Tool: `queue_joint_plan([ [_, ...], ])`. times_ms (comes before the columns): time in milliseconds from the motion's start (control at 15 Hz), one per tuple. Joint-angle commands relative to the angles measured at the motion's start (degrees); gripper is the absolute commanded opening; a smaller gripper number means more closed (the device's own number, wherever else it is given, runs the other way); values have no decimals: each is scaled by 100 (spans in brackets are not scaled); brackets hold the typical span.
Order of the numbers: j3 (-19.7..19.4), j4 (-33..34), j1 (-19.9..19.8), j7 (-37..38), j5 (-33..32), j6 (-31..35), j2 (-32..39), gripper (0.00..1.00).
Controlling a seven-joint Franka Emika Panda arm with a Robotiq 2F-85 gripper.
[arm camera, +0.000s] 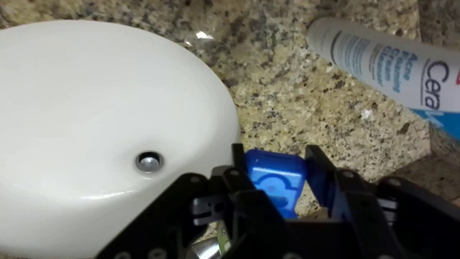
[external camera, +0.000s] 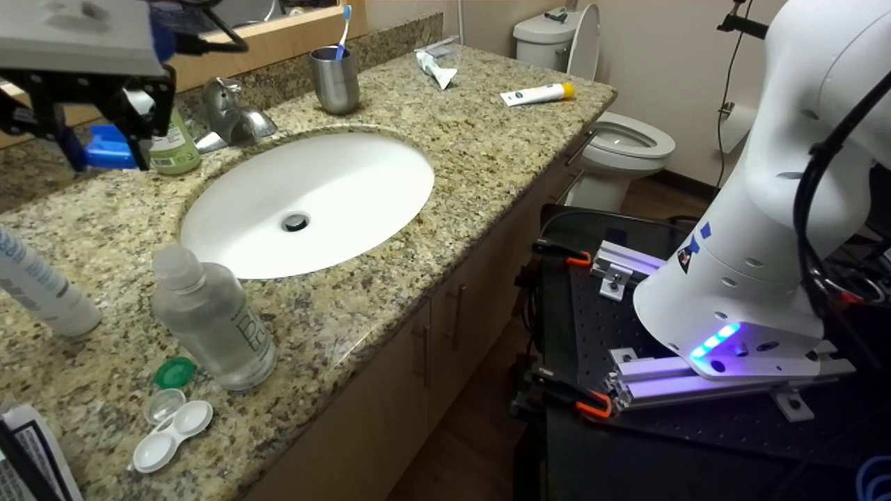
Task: Move the blue case to the left side of the sink counter and then put it back on the right side of the sink counter
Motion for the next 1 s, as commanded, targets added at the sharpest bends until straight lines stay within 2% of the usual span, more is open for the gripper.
queue_joint_plan([
  [0, -466, 833, 244, 461, 62, -171, 669, 20],
  [67, -519, 904, 275, 484, 147, -232, 718, 20],
  [133, -519, 544, 288, 267, 129, -40, 451, 45],
  [267, -601, 740, 305, 337, 155, -66, 644, 45],
  [333, -610, 776, 317, 358, 156, -73, 678, 20],
  [467, -622, 1053, 322, 367, 280, -286, 935, 20],
  [933, -772, 1928, 437, 487, 544, -368, 1761, 20],
])
